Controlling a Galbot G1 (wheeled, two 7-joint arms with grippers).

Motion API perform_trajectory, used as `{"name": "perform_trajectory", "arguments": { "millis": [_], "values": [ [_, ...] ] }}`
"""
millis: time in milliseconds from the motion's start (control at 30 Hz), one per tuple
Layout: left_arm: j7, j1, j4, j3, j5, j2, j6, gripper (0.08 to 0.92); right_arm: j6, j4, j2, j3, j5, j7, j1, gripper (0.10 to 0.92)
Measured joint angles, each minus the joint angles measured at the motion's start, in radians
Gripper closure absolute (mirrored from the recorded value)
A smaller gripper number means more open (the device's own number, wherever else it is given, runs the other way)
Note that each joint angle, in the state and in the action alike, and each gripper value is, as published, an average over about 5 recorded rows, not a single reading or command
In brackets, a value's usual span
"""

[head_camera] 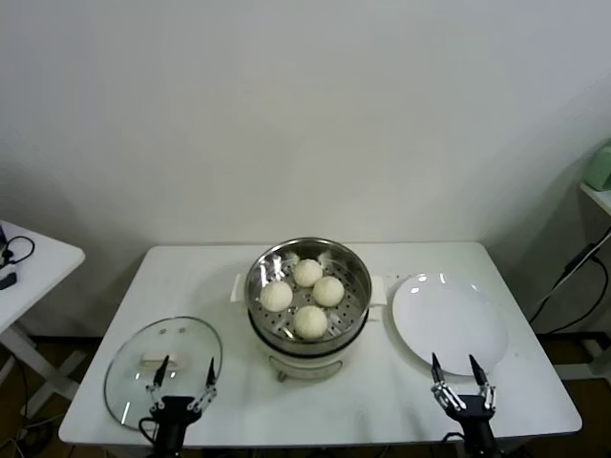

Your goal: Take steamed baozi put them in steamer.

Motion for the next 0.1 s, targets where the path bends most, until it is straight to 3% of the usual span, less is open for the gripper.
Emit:
{"name": "perform_trajectory", "arguments": {
  "millis": [100],
  "values": [
    [0.000, 0.000, -0.003, 0.001, 0.000, 0.000, 0.001, 0.177, 0.002, 0.001, 0.003, 0.001, 0.000, 0.000, -0.002, 0.203]
  ]
}}
